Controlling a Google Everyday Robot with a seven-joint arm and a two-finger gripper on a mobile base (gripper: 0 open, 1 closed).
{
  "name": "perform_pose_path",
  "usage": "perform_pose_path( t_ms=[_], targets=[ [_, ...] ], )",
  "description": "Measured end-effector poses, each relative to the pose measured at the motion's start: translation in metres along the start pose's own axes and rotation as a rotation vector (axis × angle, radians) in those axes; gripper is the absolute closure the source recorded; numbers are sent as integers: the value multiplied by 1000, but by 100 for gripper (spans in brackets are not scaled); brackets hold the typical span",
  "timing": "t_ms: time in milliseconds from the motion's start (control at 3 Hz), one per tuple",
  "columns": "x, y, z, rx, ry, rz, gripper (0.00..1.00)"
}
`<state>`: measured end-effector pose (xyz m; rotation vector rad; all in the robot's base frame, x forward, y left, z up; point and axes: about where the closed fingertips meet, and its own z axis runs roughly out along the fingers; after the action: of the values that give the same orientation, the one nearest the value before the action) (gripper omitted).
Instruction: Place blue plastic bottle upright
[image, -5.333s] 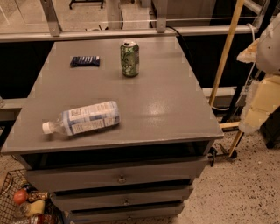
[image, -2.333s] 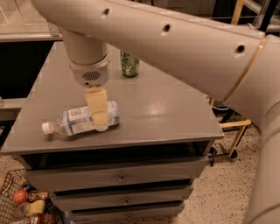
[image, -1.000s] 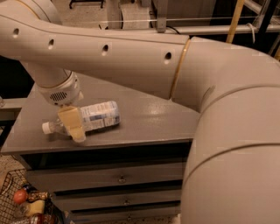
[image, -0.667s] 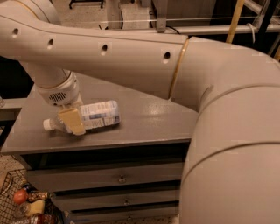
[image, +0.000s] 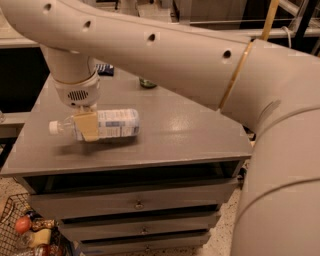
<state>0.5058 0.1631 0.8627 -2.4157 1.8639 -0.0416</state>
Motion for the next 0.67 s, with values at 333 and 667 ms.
perform_pose_path(
  t_ms=[333, 667],
  targets=[
    [4, -3, -28, 9, -194, -43, 100],
    [13, -8, -52, 26, -406, -83, 100]
  ],
)
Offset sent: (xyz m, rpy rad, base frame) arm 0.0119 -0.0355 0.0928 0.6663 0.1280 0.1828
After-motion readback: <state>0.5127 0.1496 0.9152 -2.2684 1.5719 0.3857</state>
